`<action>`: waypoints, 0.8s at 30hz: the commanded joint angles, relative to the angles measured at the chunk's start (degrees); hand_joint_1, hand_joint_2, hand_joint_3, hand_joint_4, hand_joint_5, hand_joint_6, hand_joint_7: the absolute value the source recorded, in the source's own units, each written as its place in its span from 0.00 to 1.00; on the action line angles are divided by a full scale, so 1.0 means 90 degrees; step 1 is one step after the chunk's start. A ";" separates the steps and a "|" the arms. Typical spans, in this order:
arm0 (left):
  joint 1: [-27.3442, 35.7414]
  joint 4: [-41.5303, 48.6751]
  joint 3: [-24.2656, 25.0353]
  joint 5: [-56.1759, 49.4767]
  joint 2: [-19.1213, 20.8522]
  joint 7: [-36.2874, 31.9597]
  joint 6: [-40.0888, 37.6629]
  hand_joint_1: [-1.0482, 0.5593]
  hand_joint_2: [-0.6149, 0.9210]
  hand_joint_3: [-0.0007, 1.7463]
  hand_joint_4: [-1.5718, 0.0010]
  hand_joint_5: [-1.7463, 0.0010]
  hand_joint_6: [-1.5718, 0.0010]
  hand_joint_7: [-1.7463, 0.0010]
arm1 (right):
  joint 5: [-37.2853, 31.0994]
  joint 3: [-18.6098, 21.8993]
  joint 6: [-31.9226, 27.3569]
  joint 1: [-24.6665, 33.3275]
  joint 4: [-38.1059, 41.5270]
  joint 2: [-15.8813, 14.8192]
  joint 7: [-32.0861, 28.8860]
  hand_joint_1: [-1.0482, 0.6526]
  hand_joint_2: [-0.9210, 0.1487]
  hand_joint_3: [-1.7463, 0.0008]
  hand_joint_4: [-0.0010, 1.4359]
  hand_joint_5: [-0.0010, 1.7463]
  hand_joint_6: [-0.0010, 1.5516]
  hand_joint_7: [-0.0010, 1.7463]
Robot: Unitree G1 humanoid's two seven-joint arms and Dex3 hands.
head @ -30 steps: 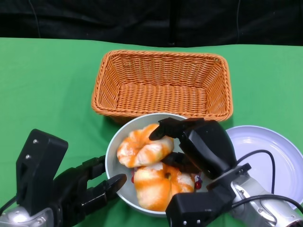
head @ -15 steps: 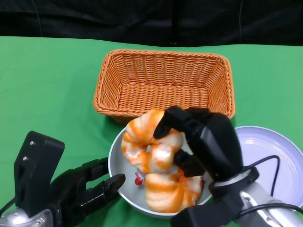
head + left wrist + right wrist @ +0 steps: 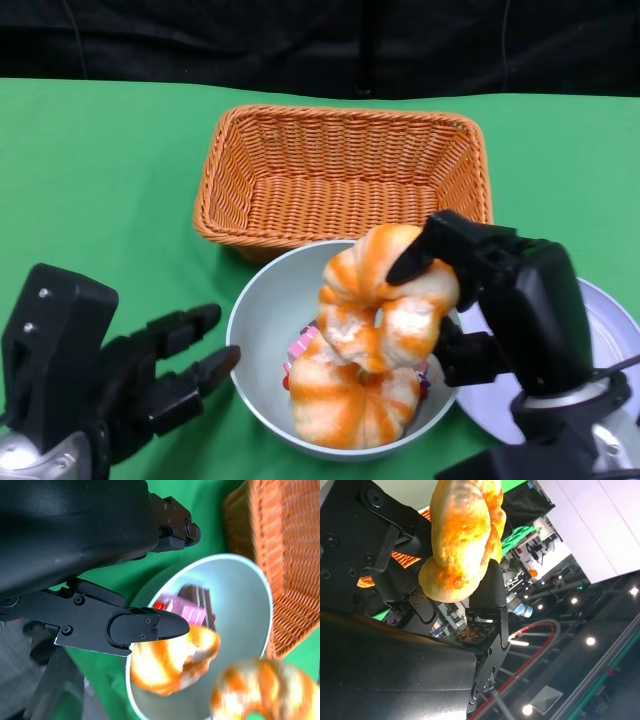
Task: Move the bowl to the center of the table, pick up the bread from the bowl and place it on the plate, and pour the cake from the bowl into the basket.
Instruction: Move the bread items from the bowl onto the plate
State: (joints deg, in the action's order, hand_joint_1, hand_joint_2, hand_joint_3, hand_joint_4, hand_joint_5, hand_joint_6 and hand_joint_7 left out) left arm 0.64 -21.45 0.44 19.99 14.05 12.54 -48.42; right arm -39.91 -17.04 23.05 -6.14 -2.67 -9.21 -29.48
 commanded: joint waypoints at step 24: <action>0.0924 -0.0932 -0.0167 -0.1566 -0.0003 -0.0295 0.1940 0.41 1.00 0.25 1.00 0.65 0.86 0.99 | -0.0328 0.1787 -0.1810 0.1062 -0.1038 -0.0107 0.0483 0.57 0.74 0.10 0.73 1.00 0.59 0.82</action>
State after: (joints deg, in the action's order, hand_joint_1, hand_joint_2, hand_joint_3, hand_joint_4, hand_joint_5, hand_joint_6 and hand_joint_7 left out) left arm 8.37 -30.27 -1.10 6.73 13.92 10.39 -31.89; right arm -42.54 -1.77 7.86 3.06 -10.64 -10.42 -24.83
